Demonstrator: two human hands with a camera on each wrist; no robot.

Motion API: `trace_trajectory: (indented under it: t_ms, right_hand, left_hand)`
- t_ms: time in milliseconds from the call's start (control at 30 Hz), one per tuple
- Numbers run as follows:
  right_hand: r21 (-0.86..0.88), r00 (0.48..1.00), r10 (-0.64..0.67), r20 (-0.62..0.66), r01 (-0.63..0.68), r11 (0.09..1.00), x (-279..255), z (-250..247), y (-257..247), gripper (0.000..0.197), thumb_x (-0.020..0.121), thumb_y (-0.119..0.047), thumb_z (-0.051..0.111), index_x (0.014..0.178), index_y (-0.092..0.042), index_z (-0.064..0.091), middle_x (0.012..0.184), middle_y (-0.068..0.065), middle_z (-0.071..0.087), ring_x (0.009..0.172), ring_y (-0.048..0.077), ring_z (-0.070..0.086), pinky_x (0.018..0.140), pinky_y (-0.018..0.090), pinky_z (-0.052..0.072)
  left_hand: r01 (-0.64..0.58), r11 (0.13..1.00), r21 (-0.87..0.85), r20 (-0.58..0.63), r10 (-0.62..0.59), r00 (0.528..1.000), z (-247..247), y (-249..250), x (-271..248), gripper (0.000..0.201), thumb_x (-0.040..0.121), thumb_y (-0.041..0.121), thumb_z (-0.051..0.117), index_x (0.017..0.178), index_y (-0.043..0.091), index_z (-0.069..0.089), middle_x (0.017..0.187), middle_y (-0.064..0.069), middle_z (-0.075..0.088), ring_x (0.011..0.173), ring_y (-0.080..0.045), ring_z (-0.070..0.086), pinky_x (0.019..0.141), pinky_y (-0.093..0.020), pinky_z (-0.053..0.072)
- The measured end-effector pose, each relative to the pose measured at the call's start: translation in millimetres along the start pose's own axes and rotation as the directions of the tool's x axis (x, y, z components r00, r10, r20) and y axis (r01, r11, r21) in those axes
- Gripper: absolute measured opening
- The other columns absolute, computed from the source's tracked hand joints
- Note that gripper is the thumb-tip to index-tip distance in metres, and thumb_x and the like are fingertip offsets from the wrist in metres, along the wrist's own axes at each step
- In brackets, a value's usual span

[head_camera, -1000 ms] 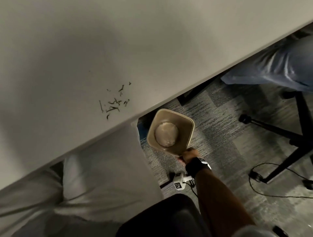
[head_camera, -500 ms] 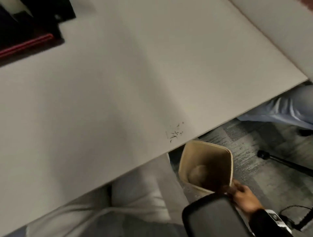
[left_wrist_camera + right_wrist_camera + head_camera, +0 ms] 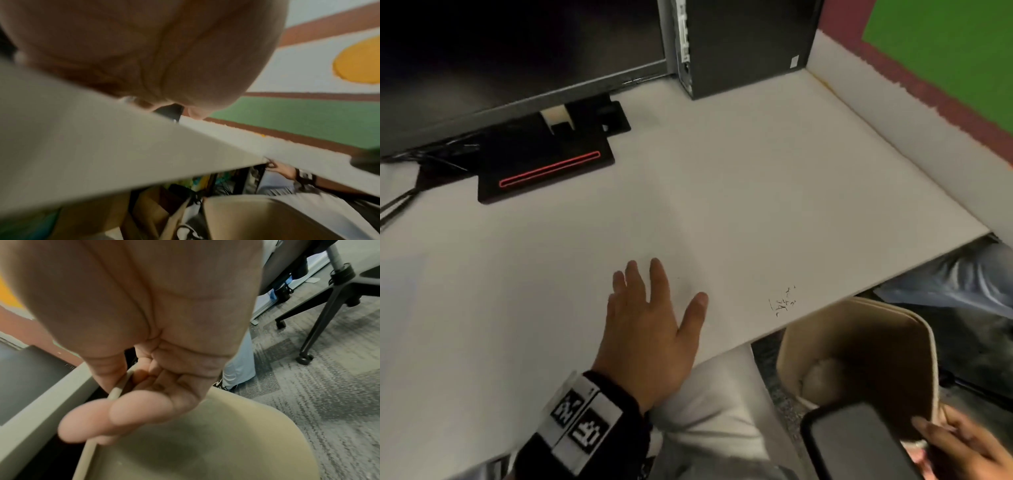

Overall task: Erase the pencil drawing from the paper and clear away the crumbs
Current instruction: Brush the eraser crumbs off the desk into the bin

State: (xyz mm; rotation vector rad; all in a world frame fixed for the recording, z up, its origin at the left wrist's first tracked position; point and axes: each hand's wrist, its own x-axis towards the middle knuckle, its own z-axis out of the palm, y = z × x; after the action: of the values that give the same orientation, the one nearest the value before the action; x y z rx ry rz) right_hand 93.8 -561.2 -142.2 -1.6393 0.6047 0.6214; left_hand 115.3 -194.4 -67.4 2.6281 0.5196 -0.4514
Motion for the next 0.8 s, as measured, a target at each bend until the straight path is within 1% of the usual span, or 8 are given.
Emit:
trace_trajectory:
  t_ms: [67, 200, 300, 367, 467, 600, 700, 800]
  right_hand:
    - [-0.003, 0.998, 0.028, -0.054, -0.028, 1.000, -7.5, -2.6, -9.0, 0.013, 0.089, 0.013, 0.058, 0.094, 0.006, 0.068, 0.062, 0.023, 0.063, 0.038, 0.019, 0.054, 0.036, 0.026, 0.044]
    - [0.004, 0.993, -0.121, -0.009, 0.121, 0.993, -15.7, 19.3, -19.7, 0.011, 0.079, 0.013, 0.059, 0.089, 0.018, 0.059, 0.054, 0.029, 0.058, 0.036, 0.022, 0.053, 0.033, 0.021, 0.042]
    - [0.030, 0.992, -0.126, 0.026, 0.125, 0.992, -14.3, 28.6, -22.9, 0.012, 0.089, 0.018, 0.051, 0.077, 0.016, 0.053, 0.054, 0.037, 0.047, 0.053, 0.032, 0.050, 0.042, 0.034, 0.041]
    - [0.037, 0.984, -0.156, 0.084, 0.154, 0.987, -13.4, 30.0, -24.6, 0.024, 0.092, 0.018, 0.048, 0.070, 0.010, 0.049, 0.048, 0.024, 0.047, 0.042, 0.025, 0.049, 0.041, 0.025, 0.040]
    - [0.099, 0.977, -0.177, 0.120, 0.166, 0.981, -16.8, 28.2, -28.8, 0.025, 0.091, 0.018, 0.046, 0.070, 0.004, 0.049, 0.045, 0.020, 0.050, 0.032, 0.015, 0.045, 0.033, 0.011, 0.031]
    - [0.158, 0.960, -0.244, 0.139, 0.222, 0.962, -9.3, 21.7, -19.1, 0.009, 0.092, 0.012, 0.049, 0.091, 0.021, 0.051, 0.056, 0.026, 0.056, 0.036, 0.020, 0.046, 0.036, 0.016, 0.038]
    - [0.194, 0.948, -0.274, 0.161, 0.242, 0.951, -9.7, 22.3, -17.0, 0.016, 0.090, 0.009, 0.049, 0.095, 0.025, 0.047, 0.055, 0.024, 0.054, 0.035, 0.019, 0.045, 0.036, 0.017, 0.038]
    - [0.203, 0.933, -0.313, 0.178, 0.277, 0.939, -10.2, 24.9, -14.4, 0.015, 0.091, 0.007, 0.049, 0.091, 0.022, 0.047, 0.054, 0.018, 0.055, 0.036, 0.017, 0.045, 0.038, 0.017, 0.039]
  left_hand:
    - [0.050, 0.995, 0.090, 0.047, -0.054, 0.997, 13.3, 18.5, 9.5, 0.093, 0.089, 0.074, 0.006, 0.154, 0.014, -0.020, 0.157, -0.025, -0.028, 0.145, -0.039, -0.029, 0.119, -0.050, -0.014]
    - [-0.205, 0.969, 0.137, 0.081, 0.196, 0.977, 37.3, 53.1, 6.0, 0.104, 0.078, 0.081, -0.012, 0.156, 0.012, -0.017, 0.155, -0.025, -0.032, 0.141, -0.036, -0.037, 0.118, -0.050, -0.019]
    - [-0.426, 0.898, -0.111, 0.187, 0.440, 0.878, 38.4, 65.6, 1.0, 0.090, 0.089, 0.076, 0.005, 0.159, 0.021, -0.006, 0.163, -0.004, -0.023, 0.145, -0.016, -0.033, 0.121, -0.042, -0.012]
    - [-0.430, 0.810, -0.399, 0.114, 0.509, 0.853, 26.8, 58.5, 2.7, 0.081, 0.092, 0.071, 0.018, 0.159, 0.027, 0.008, 0.165, 0.010, -0.007, 0.148, -0.002, -0.018, 0.124, -0.035, -0.004]
    - [-0.442, 0.857, -0.266, -0.136, 0.421, 0.897, 12.3, 32.6, 11.4, 0.088, 0.087, 0.073, 0.010, 0.159, 0.023, 0.009, 0.166, 0.006, -0.002, 0.150, -0.005, -0.013, 0.124, -0.032, -0.005]
    - [-0.071, 0.992, 0.103, 0.004, 0.070, 0.998, 14.0, 23.8, 11.4, 0.098, 0.082, 0.076, -0.006, 0.156, 0.012, -0.014, 0.161, -0.023, -0.020, 0.148, -0.033, -0.025, 0.121, -0.048, -0.011]
    - [-0.236, 0.957, 0.166, 0.124, 0.217, 0.968, 34.7, 49.6, -3.3, 0.100, 0.077, 0.081, -0.013, 0.153, 0.018, -0.026, 0.155, -0.020, -0.037, 0.140, -0.030, -0.042, 0.118, -0.049, -0.018]
    - [-0.453, 0.891, -0.027, 0.234, 0.446, 0.864, 42.0, 71.2, -13.3, 0.094, 0.078, 0.081, -0.006, 0.154, 0.027, -0.024, 0.158, -0.001, -0.037, 0.139, -0.013, -0.043, 0.120, -0.042, -0.017]
